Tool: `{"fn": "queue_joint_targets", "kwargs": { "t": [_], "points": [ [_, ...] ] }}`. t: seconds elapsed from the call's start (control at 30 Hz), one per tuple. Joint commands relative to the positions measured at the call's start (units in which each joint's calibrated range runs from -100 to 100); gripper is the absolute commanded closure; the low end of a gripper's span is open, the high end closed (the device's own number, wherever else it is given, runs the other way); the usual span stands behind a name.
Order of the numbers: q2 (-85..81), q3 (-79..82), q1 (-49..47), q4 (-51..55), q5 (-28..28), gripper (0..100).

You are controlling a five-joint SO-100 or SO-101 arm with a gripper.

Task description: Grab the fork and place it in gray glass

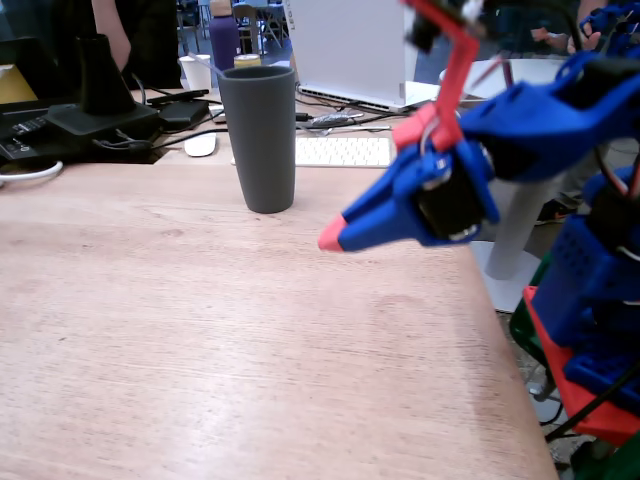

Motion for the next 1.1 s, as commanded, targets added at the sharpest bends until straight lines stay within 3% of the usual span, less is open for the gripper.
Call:
{"fn": "queue_joint_targets", "kwargs": {
  "t": [0.0, 0.27, 0.43, 1.07],
  "points": [
    [-8.04, 8.77, -0.43, -0.72, -0.10, 100],
    [-19.27, 19.90, -0.43, 0.35, -0.10, 100],
    [-26.13, 19.90, 0.41, 9.71, 0.49, 100],
    [-26.22, 19.90, 0.07, 10.53, 0.54, 100]
  ]
}}
